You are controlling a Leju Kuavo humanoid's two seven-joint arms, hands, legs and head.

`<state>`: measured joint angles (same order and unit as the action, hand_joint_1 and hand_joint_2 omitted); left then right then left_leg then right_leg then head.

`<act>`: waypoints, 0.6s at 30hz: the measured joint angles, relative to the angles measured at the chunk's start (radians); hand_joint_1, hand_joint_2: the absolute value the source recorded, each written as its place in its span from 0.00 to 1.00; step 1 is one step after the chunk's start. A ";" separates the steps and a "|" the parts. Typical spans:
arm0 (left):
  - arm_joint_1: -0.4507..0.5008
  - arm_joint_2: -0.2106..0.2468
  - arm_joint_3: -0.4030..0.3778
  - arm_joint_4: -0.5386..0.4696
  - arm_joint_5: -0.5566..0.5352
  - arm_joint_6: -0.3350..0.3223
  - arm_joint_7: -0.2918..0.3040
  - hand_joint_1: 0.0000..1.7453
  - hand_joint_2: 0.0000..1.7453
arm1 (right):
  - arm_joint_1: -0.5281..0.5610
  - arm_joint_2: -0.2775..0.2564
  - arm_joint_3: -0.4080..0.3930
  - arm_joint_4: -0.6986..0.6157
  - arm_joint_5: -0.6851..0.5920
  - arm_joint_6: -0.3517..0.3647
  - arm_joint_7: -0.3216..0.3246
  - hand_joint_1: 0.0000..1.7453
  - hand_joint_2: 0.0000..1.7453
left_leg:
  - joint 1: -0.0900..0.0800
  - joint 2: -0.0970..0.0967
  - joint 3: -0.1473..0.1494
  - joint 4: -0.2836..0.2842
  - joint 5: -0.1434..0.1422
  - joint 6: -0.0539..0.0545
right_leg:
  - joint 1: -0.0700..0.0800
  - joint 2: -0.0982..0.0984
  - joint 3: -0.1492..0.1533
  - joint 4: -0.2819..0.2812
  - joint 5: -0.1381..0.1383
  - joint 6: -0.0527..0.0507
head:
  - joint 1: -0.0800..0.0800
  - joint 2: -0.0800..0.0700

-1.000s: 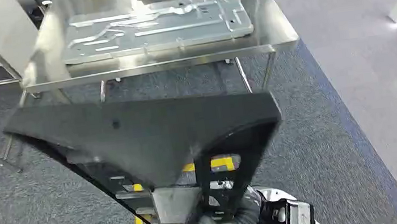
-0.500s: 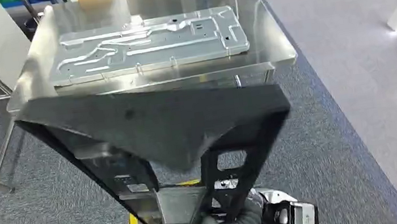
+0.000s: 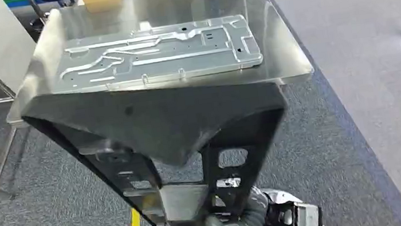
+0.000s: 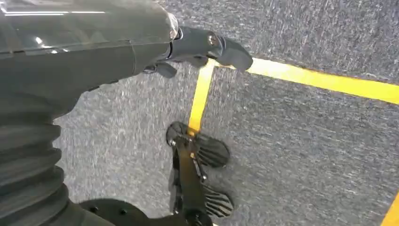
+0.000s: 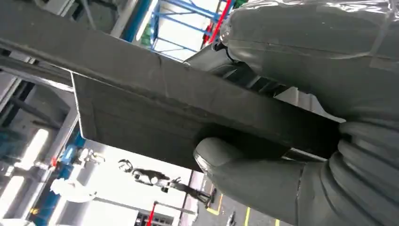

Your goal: Take the parts from the cabinet and place them on the table.

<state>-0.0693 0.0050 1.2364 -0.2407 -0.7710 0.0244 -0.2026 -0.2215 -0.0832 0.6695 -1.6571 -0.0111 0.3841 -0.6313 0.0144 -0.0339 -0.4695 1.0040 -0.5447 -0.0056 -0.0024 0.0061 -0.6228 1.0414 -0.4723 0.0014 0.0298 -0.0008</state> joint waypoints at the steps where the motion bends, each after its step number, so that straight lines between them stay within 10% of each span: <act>1: 0.001 -0.001 0.000 0.000 0.002 0.000 0.001 0.00 1.00 | 0.000 0.000 0.000 0.000 0.000 0.000 0.000 0.89 1.00 | -0.003 0.002 0.007 0.014 0.016 -0.009 | -0.004 0.001 0.007 -0.008 0.010 -0.011 | -0.003 0.000; 4: -0.003 -0.002 0.000 0.000 0.003 0.001 0.003 0.00 1.00 | -0.002 0.001 0.001 0.000 -0.002 0.007 0.000 0.89 1.00 | 0.000 0.020 -0.009 0.084 -0.025 -0.017 | -0.005 -0.005 0.048 -0.014 0.004 -0.034 | -0.005 0.000; 8: 0.001 -0.002 0.001 0.000 0.006 0.002 0.003 0.00 1.00 | -0.001 0.003 0.001 0.000 -0.003 0.011 0.000 0.89 1.00 | 0.002 0.023 -0.187 0.314 -0.112 -0.016 | 0.006 -0.007 0.074 -0.014 -0.027 -0.041 | -0.007 0.000; 10: 0.005 -0.003 0.002 0.000 0.008 0.002 0.003 0.00 1.00 | -0.001 0.003 0.001 0.000 -0.003 0.012 0.000 0.89 1.00 | 0.001 0.024 -0.190 0.233 -0.038 -0.007 | 0.010 -0.006 0.101 -0.014 -0.048 -0.040 | -0.007 0.000; 12: 0.007 -0.004 0.002 0.000 0.013 0.002 0.003 0.00 1.00 | -0.001 0.005 0.001 0.000 -0.004 0.013 0.000 0.89 1.00 | -0.004 0.028 -0.160 0.079 0.095 0.009 | 0.014 -0.009 0.130 -0.015 -0.073 -0.038 | -0.006 0.000; 18: 0.006 -0.006 0.005 0.000 0.015 0.002 -0.003 0.00 1.00 | -0.007 0.009 0.002 -0.003 -0.006 0.015 0.001 0.89 1.00 | -0.013 0.026 -0.102 0.020 0.083 0.040 | 0.006 -0.007 0.155 0.020 -0.083 -0.006 | -0.005 0.000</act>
<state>-0.0635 -0.0008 1.2409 -0.2407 -0.7561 0.0259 -0.2052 -0.2281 -0.0744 0.6714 -1.6602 -0.0175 0.3990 -0.6302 0.0014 -0.0075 -0.5716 1.0236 -0.4613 0.0341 0.0040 -0.0010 -0.4679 1.0611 -0.5555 -0.0050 0.0252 -0.0008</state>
